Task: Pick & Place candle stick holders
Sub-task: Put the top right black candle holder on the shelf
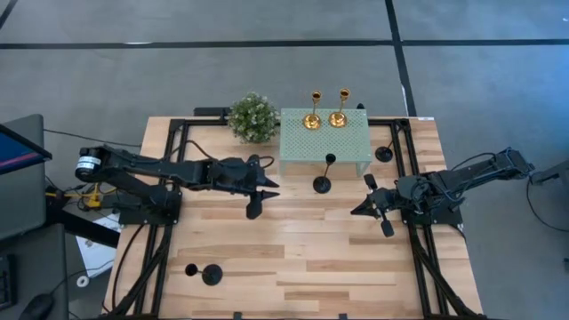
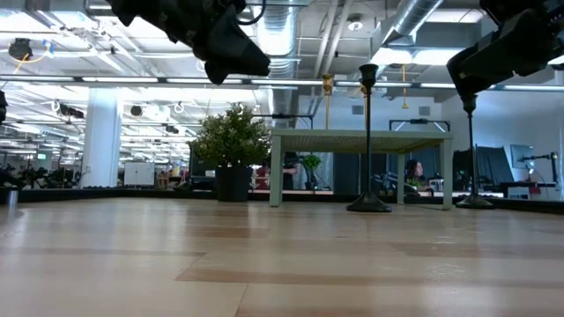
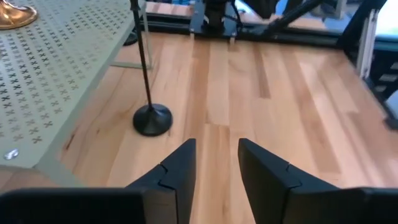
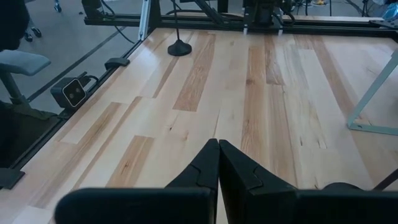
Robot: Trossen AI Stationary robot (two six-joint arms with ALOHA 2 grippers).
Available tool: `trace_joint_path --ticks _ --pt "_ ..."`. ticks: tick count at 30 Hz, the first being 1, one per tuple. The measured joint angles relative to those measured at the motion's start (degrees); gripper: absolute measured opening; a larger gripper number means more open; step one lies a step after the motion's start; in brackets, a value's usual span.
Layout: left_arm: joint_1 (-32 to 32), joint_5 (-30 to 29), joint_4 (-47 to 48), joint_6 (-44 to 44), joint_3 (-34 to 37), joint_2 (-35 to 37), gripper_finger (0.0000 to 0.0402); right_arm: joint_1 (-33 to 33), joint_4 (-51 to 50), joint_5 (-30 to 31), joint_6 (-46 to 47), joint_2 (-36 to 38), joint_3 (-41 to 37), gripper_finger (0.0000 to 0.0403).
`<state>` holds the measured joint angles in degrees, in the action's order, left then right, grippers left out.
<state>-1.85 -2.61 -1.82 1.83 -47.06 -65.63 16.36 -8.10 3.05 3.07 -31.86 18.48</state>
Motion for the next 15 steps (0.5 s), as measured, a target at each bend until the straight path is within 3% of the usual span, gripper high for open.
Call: trace_joint_path --ticks 9,15 --pt "0.3 -0.4 0.1 -6.3 0.1 0.0 0.0095 0.0 0.0 0.0 6.4 0.0 0.0 0.0000" --pt "0.3 -0.3 0.0 -5.3 0.1 0.0 0.0095 0.0 0.0 0.0 5.8 0.0 0.0 0.0000"
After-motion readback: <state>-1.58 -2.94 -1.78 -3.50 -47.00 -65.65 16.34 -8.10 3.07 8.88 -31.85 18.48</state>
